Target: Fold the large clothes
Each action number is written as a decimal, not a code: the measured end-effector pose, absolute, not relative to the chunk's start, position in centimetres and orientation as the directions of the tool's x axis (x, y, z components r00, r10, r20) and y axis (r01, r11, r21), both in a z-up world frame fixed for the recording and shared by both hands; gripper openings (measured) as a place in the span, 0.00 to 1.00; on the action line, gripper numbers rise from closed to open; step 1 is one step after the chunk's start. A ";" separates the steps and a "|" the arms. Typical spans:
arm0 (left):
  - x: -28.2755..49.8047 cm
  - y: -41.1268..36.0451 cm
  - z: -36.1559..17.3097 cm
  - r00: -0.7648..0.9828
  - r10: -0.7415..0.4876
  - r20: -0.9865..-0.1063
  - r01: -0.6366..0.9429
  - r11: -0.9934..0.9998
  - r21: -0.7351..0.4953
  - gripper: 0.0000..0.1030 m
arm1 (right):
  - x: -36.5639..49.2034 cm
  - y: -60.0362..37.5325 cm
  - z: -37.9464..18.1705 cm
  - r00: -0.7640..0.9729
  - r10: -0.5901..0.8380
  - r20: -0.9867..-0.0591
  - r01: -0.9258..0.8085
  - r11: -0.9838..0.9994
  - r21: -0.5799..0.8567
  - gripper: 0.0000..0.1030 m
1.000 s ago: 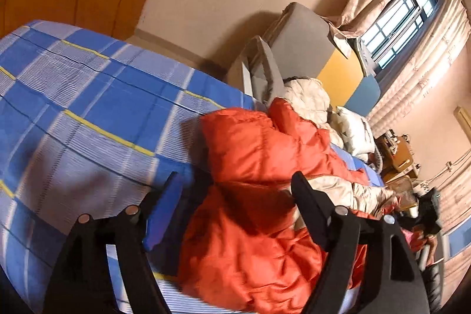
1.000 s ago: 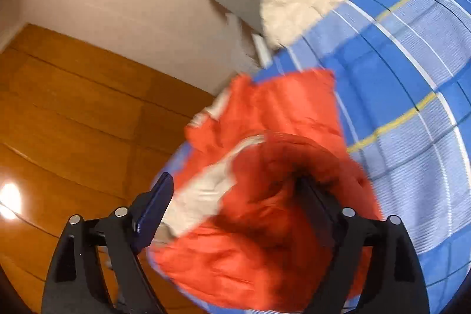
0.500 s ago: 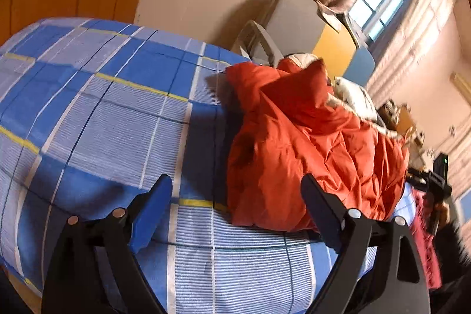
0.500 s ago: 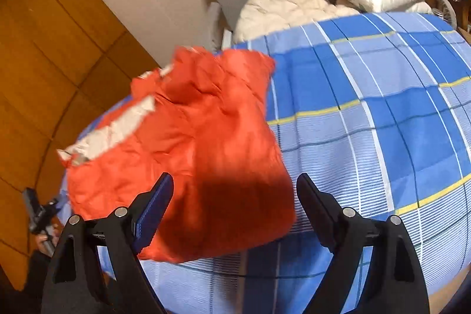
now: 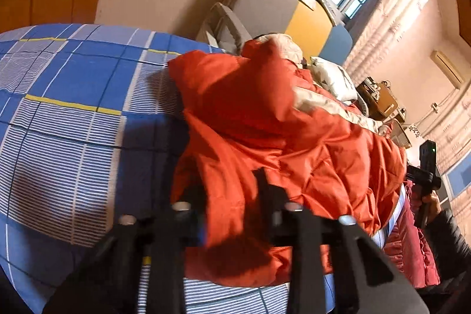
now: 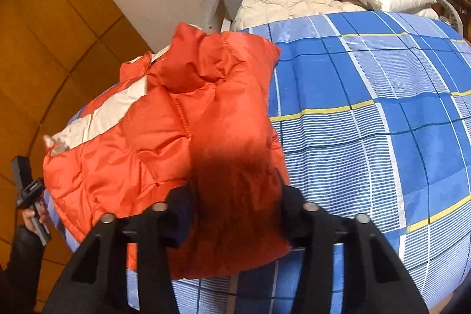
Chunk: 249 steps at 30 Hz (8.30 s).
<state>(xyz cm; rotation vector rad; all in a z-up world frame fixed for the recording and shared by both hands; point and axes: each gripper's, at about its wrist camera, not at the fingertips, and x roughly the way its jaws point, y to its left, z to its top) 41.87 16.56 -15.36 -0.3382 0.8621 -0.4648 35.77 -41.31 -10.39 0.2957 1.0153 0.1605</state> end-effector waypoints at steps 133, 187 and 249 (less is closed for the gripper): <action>47.9 14.2 -4.7 0.750 -0.183 -0.636 0.050 0.974 -0.222 0.43 | 46.3 -40.1 -5.7 0.613 0.001 -0.790 0.137 0.985 0.108 0.50; 42.1 -4.4 -7.0 0.706 -0.318 -0.633 0.224 0.948 -0.227 0.45 | 28.1 -42.1 -8.1 0.745 0.291 -0.601 0.271 0.691 0.670 0.87; 41.3 -7.7 -14.6 0.531 -0.454 -0.715 0.219 0.889 -0.402 0.42 | 29.7 -38.3 -4.4 0.821 0.386 -0.421 0.049 0.687 0.725 0.21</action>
